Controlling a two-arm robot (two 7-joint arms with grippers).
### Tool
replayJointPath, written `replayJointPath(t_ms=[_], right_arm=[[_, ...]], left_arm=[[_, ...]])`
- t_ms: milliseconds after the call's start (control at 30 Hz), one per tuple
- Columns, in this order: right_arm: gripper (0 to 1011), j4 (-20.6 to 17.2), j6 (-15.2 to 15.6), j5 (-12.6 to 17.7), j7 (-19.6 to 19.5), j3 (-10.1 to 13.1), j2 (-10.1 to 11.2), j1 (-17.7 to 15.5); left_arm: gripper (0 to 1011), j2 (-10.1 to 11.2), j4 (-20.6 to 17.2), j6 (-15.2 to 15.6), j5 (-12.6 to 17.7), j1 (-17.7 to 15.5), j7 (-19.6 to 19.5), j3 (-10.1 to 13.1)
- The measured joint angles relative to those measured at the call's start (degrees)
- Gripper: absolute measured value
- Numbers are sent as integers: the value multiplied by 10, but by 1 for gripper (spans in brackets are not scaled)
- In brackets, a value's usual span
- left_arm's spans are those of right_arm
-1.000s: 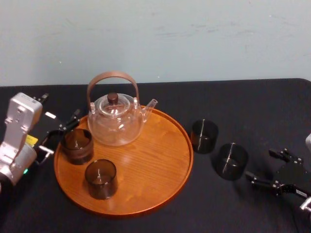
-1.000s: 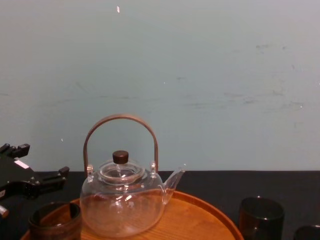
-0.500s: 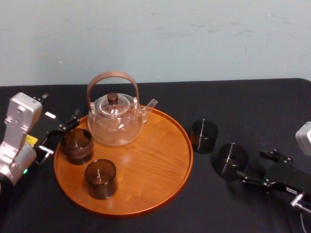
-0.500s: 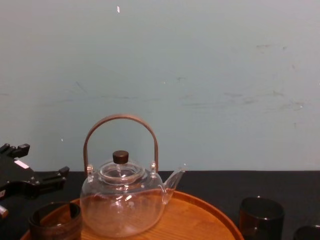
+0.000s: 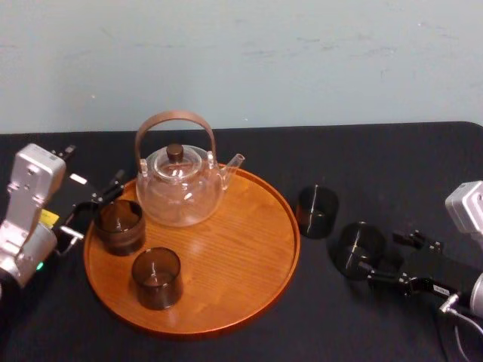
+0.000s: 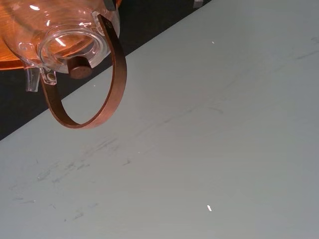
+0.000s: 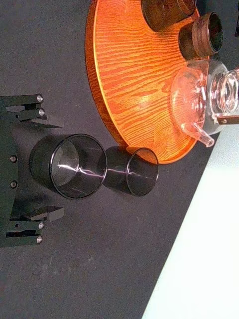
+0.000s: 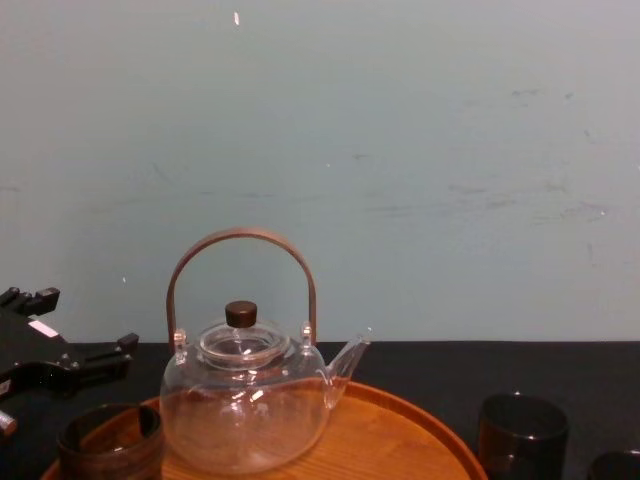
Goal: Pick up the glass from the table and place it on the tray.
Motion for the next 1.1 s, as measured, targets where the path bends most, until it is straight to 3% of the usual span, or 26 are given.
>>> replayJointPath(t_ms=[1100], right_arm=[[1002, 68, 24, -8, 16, -46, -37, 86]], left_arm=[[1001, 0, 0, 0, 0, 0, 0, 0]])
